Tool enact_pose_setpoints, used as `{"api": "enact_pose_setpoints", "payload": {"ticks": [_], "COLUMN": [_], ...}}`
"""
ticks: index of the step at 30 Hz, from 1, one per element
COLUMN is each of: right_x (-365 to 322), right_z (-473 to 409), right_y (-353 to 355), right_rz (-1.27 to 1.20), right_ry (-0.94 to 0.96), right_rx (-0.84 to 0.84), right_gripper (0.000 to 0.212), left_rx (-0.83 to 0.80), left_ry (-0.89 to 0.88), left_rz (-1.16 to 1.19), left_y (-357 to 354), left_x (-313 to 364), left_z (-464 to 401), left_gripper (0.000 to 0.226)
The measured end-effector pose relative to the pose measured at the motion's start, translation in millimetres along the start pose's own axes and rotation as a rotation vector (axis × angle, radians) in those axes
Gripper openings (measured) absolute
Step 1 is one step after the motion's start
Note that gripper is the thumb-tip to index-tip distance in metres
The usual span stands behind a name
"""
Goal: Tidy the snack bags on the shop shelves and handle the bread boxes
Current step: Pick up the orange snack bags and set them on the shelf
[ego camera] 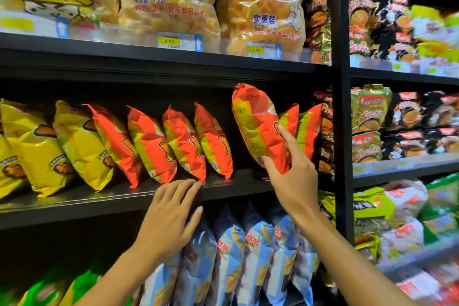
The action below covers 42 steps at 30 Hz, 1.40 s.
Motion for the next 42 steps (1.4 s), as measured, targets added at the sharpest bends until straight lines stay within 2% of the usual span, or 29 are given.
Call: {"api": "enact_pose_setpoints", "payload": {"ticks": [3, 6, 8, 11, 13, 16, 18, 20, 23, 26, 29, 31, 34, 37, 42], "right_x": [-14, -24, -35, -48, -53, -64, -73, -80, -83, -76, -74, -80, -85, -84, -92], "right_z": [27, 64, 95, 142, 171, 210, 231, 243, 241, 230, 227, 234, 253, 278, 302], "right_y": [14, 24, 26, 23, 22, 22, 24, 29, 35, 28, 16, 13, 15, 16, 17], "right_rz": [-0.060, -0.087, -0.100, -0.093, -0.118, -0.145, -0.150, -0.199, -0.333, -0.557, -0.730, -0.794, -0.783, -0.769, -0.790], "right_ry": [-0.007, -0.035, -0.048, 0.035, 0.097, 0.193, 0.265, 0.250, 0.024, -0.269, -0.483, -0.534, -0.577, -0.615, -0.670], "right_rx": [0.042, 0.028, -0.013, -0.059, -0.142, -0.326, -0.416, -0.429, -0.337, -0.343, -0.528, -0.595, -0.516, -0.481, -0.576], "right_gripper": [0.077, 0.081, 0.081, 0.082, 0.085, 0.085, 0.074, 0.063, 0.056, 0.067, 0.089, 0.078, 0.053, 0.051, 0.055], "left_rx": [-0.001, -0.012, -0.095, -0.190, -0.174, -0.076, -0.010, 0.006, -0.067, -0.184, -0.311, -0.392, -0.481, -0.440, -0.212], "left_ry": [0.059, 0.202, 0.328, 0.433, 0.517, 0.785, 0.920, 1.000, 1.071, 1.057, 1.033, 0.998, 0.969, 1.016, 1.160], "left_rz": [0.259, 0.660, 0.944, 1.298, 1.451, 1.611, 1.641, 1.617, 1.621, 1.576, 1.556, 1.548, 1.553, 1.559, 1.472], "left_y": [19, 47, 60, 68, 71, 76, 76, 77, 73, 70, 74, 78, 86, 95, 104], "left_x": [16, 51, 81, 122, 139, 138, 128, 116, 103, 95, 96, 97, 100, 102, 108], "left_z": [10, 33, 49, 73, 89, 114, 132, 150, 179, 205, 223, 234, 253, 264, 260], "left_gripper": [0.061, 0.064, 0.069, 0.077, 0.073, 0.071, 0.061, 0.054, 0.049, 0.062, 0.062, 0.063, 0.082, 0.092, 0.094]}}
Point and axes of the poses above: each hand's wrist, its own z-axis away from the middle knuckle, its own y-axis out of the back of the hand, x = y × z, the point moved 2 cm from there along -z, towards the middle knuckle, and after that the axes turned 8 degrees about y, right-handed, at the moved point
